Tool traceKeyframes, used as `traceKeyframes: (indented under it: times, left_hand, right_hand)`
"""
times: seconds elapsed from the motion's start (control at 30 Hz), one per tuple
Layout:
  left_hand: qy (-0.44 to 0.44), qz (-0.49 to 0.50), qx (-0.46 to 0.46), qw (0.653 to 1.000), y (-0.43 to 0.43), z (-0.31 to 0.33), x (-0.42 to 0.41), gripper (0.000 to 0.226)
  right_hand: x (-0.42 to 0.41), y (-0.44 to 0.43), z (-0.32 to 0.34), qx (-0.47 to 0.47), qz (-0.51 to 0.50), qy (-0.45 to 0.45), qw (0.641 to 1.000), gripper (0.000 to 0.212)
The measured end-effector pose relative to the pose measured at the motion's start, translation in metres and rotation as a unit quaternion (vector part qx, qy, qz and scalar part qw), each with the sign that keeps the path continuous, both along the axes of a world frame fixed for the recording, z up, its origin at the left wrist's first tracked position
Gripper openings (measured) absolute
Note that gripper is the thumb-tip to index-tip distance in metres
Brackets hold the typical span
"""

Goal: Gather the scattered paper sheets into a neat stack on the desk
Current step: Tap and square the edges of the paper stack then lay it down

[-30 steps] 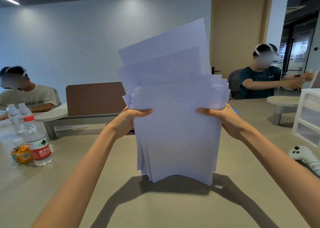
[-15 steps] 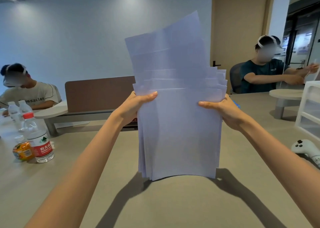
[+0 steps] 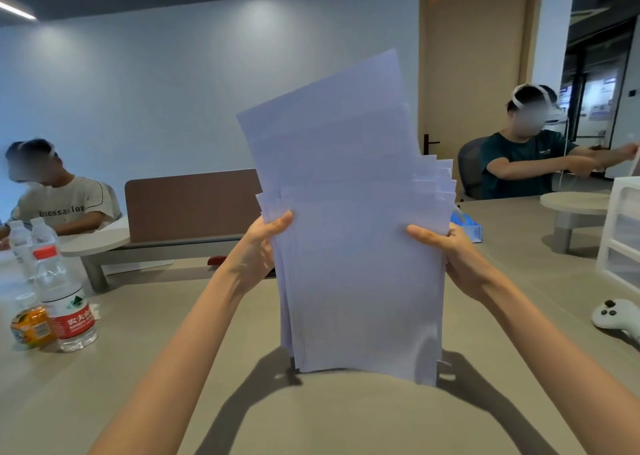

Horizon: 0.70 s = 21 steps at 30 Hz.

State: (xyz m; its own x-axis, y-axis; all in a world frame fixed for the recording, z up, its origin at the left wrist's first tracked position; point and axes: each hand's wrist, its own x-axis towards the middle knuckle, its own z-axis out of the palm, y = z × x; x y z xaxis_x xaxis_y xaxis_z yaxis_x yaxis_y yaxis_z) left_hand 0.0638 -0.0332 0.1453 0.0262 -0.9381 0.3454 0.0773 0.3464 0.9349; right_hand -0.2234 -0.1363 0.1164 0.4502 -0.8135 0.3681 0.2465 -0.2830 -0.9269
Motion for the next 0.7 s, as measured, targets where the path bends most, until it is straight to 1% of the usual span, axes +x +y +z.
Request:
traceKeyframes:
  times: [0.1,0.13,0.17,0.27,0.33,0.37,0.43,0.5,0.53,0.6,0.67,0.7]
  left_hand:
    - [-0.047,0.009,0.040,0.998,-0.003,-0.009,0.004,0.082]
    - [-0.057,0.011,0.056,0.997,-0.005,-0.014,0.004,0.085]
    - [-0.056,0.004,0.067,0.996,-0.006,-0.018,0.002,0.083]
    - [-0.066,-0.018,0.069,0.995,-0.008,-0.027,-0.008,0.060]
    - [-0.096,-0.009,0.050,0.994,-0.008,-0.027,-0.017,0.052]
    - [-0.117,0.002,0.039,0.992,-0.009,-0.026,-0.020,0.051]
    - [-0.154,0.030,0.017,0.987,-0.011,-0.021,-0.025,0.045]
    - [-0.172,0.069,-0.011,0.983,-0.011,-0.014,-0.031,0.028]
    - [-0.176,0.084,-0.029,0.980,-0.011,-0.010,-0.034,0.022]
    - [-0.159,0.101,-0.051,0.981,-0.011,-0.004,-0.039,0.020]
    - [-0.095,0.114,-0.053,0.987,-0.013,-0.002,-0.042,0.019]
    - [-0.058,0.129,-0.039,0.989,-0.016,-0.002,-0.042,0.026]
  right_hand:
    - [-0.002,-0.007,-0.006,-0.002,-0.008,0.036,0.999,0.059]
    - [-0.001,-0.007,-0.011,0.002,-0.016,0.042,0.999,0.060]
    - [-0.001,-0.006,-0.017,0.006,-0.022,0.045,0.999,0.060]
    - [0.000,-0.002,-0.029,0.014,-0.035,0.029,0.999,0.057]
    - [0.000,0.000,-0.032,0.007,-0.040,0.024,0.999,0.052]
    - [0.000,0.001,-0.033,0.002,-0.046,0.021,0.999,0.047]
    - [0.004,0.003,-0.030,-0.008,-0.069,0.010,0.998,0.032]
    - [0.012,0.004,-0.022,-0.057,-0.122,0.030,0.990,0.015]
    - [0.016,0.006,-0.017,-0.105,-0.165,0.055,0.979,0.009]
    - [0.029,0.010,-0.010,-0.219,-0.254,0.087,0.938,0.016]
    - [0.043,0.019,-0.008,-0.297,-0.324,0.085,0.894,0.021]
    - [0.050,0.025,-0.009,-0.314,-0.348,0.077,0.880,0.022]
